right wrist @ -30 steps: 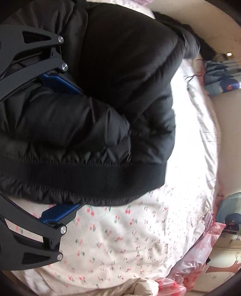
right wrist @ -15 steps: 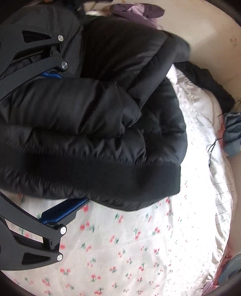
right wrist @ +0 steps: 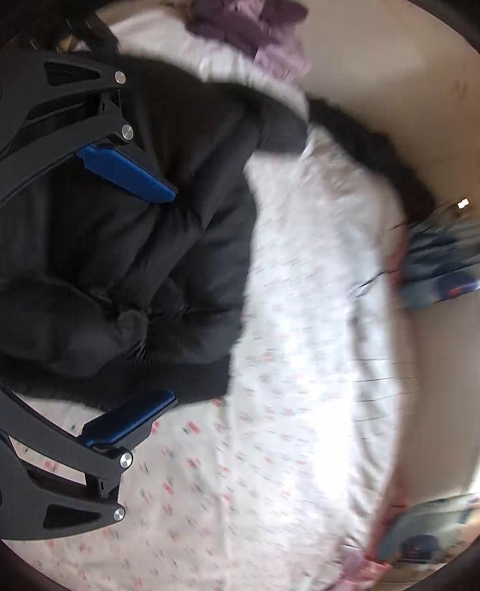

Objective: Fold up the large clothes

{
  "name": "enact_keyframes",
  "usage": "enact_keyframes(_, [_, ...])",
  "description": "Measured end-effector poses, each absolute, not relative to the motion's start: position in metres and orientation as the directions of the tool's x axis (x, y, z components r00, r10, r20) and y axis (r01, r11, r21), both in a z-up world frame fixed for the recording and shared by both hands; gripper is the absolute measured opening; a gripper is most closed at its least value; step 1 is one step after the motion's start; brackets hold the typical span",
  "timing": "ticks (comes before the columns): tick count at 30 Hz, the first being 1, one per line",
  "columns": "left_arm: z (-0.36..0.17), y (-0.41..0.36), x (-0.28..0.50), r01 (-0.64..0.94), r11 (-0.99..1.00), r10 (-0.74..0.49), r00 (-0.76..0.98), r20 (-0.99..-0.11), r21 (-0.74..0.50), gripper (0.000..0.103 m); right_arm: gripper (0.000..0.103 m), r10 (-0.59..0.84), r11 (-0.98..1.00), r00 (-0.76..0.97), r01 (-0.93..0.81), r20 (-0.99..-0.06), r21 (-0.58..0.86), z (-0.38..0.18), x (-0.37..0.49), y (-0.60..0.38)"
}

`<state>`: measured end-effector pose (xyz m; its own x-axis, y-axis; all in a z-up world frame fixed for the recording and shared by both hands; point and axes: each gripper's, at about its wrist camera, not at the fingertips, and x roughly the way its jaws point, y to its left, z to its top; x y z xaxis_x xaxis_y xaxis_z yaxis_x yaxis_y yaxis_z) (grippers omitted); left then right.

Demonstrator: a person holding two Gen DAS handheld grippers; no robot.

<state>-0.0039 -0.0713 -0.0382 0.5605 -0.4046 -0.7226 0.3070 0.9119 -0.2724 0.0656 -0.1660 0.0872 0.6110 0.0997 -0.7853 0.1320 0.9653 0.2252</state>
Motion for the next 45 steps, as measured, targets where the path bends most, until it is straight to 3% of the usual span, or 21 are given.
enact_keyframes(2, [-0.035, -0.073, 0.001, 0.328, 0.899, -0.433, 0.564, -0.704, -0.290, 0.096, 0.097, 0.137, 0.954, 0.555, 0.150, -0.821, 0.260, 0.041, 0.094, -0.175])
enact_keyframes(4, [-0.033, -0.080, 0.001, 0.345, 0.900, -0.424, 0.562, -0.710, -0.265, 0.096, 0.097, 0.170, 0.929, 0.540, 0.190, -0.824, 0.317, 0.030, 0.095, -0.192])
enact_keyframes(8, [-0.035, -0.086, -0.003, 0.347, 0.910, -0.396, 0.569, -0.721, -0.226, 0.096, 0.097, 0.160, 0.934, 0.579, 0.173, -0.800, 0.312, 0.075, 0.068, -0.195])
enact_keyframes(12, [-0.034, -0.078, -0.002, 0.326, 0.911, -0.401, 0.565, -0.721, -0.252, 0.096, 0.097, 0.230, 0.949, 0.714, -0.015, -0.661, 0.314, 0.124, -0.016, -0.179])
enact_keyframes(15, [-0.030, -0.074, -0.003, 0.317, 0.906, -0.419, 0.563, -0.712, -0.282, 0.096, 0.097, 0.129, 0.988, 0.608, -0.012, -0.783, 0.153, 0.083, -0.067, -0.163])
enact_keyframes(18, [-0.023, -0.080, -0.010, 0.342, 0.899, -0.430, 0.568, -0.701, -0.275, 0.096, 0.097, 0.192, 0.962, 0.523, 0.064, -0.830, 0.264, 0.047, -0.052, -0.178])
enact_keyframes(23, [-0.022, -0.095, -0.028, 0.362, 0.926, -0.328, 0.627, -0.706, -0.108, 0.096, 0.097, 0.205, 0.935, 0.651, 0.089, -0.731, 0.342, 0.090, -0.085, -0.182])
enact_keyframes(25, [-0.020, -0.094, -0.030, 0.370, 0.921, -0.342, 0.627, -0.701, -0.118, 0.096, 0.097, 0.170, 0.946, 0.599, 0.123, -0.782, 0.300, 0.078, -0.094, -0.172])
enact_keyframes(27, [-0.018, -0.095, -0.032, 0.381, 0.916, -0.356, 0.626, -0.694, -0.126, 0.096, 0.097, 0.235, 0.938, 0.483, 0.114, -0.844, 0.327, 0.048, -0.090, -0.166])
enact_keyframes(31, [-0.012, -0.102, -0.043, 0.383, 0.923, -0.307, 0.685, -0.661, -0.033, 0.096, 0.097, 0.203, 0.921, 0.599, 0.152, -0.775, 0.359, 0.095, -0.098, -0.176])
enact_keyframes(34, [-0.008, -0.107, -0.052, 0.408, 0.913, -0.303, 0.706, -0.640, 0.018, 0.096, 0.097, 0.176, 0.919, 0.716, 0.127, -0.676, 0.373, 0.153, -0.078, -0.185])
enact_keyframes(37, [-0.005, -0.110, -0.057, 0.429, 0.903, -0.321, 0.708, -0.629, 0.022, 0.096, 0.097, 0.244, 0.886, 0.758, 0.080, -0.605, 0.457, 0.178, -0.037, -0.192])
enact_keyframes(40, [-0.004, -0.113, -0.058, 0.440, 0.897, -0.327, 0.714, -0.619, 0.034, 0.096, 0.097, 0.325, 0.831, 0.745, 0.069, -0.582, 0.551, 0.156, 0.015, -0.200])
enact_keyframes(43, [-0.005, -0.114, -0.058, 0.443, 0.895, -0.326, 0.719, -0.613, 0.044, 0.096, 0.097, 0.362, 0.814, 0.622, 0.152, -0.694, 0.561, 0.097, 0.054, -0.202])
enact_keyframes(45, [-0.003, -0.112, -0.057, 0.443, 0.896, -0.335, 0.717, -0.612, 0.029, 0.096, 0.097, 0.404, 0.776, 0.610, 0.167, -0.682, 0.609, 0.074, 0.060, -0.208])
